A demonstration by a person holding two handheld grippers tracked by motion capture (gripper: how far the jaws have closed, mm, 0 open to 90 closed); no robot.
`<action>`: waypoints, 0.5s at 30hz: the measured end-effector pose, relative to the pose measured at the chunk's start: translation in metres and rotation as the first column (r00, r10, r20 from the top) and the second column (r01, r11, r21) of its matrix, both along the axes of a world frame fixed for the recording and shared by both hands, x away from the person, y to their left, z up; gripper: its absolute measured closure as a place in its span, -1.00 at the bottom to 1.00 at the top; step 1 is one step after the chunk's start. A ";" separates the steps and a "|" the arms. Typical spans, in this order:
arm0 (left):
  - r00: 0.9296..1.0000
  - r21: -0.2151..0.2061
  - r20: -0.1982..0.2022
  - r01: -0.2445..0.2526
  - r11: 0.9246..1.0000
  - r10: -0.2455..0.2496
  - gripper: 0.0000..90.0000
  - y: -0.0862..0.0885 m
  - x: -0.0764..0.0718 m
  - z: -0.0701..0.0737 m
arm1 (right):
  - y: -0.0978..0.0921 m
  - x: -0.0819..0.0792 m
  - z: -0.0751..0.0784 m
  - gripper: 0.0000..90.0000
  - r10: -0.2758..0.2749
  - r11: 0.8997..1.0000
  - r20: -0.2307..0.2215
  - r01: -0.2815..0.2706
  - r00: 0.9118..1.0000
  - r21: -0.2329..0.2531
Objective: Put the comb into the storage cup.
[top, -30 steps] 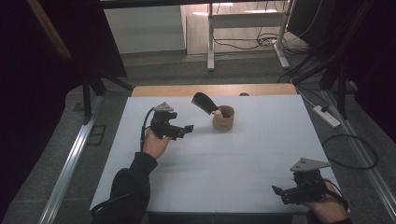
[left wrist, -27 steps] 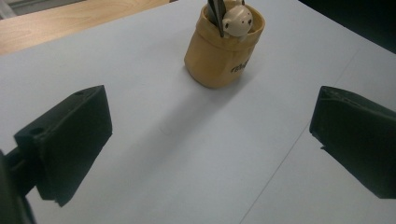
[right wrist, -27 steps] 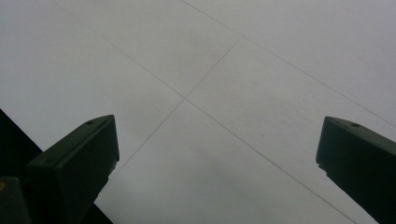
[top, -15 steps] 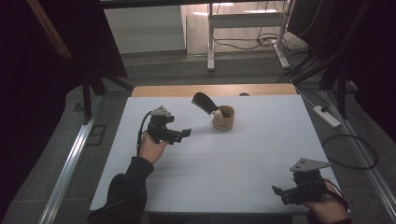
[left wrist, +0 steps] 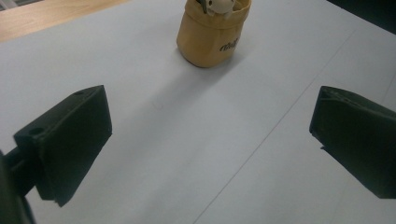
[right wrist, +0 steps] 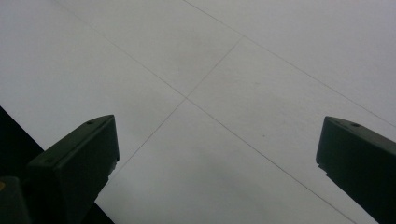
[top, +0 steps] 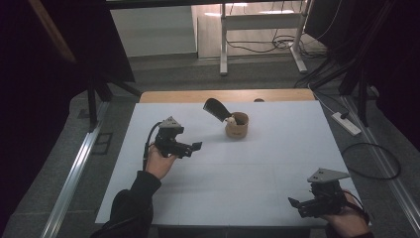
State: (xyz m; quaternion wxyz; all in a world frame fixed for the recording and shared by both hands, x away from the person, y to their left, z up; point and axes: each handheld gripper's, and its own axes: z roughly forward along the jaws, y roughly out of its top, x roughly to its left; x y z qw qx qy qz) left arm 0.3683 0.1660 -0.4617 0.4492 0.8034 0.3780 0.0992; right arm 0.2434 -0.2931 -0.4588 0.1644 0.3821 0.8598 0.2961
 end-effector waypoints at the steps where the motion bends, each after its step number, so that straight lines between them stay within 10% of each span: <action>1: 1.000 -0.001 -0.002 -0.001 1.000 0.001 -1.00 0.001 -0.001 0.000 | 0.000 0.000 0.000 -1.00 0.000 1.000 0.000 0.000 1.000 0.000; 15: 1.000 -0.009 -0.017 -0.016 1.000 0.016 -0.99 0.011 -0.018 0.001 | 0.000 0.000 0.000 -1.00 0.002 1.000 0.001 -0.002 1.000 -0.004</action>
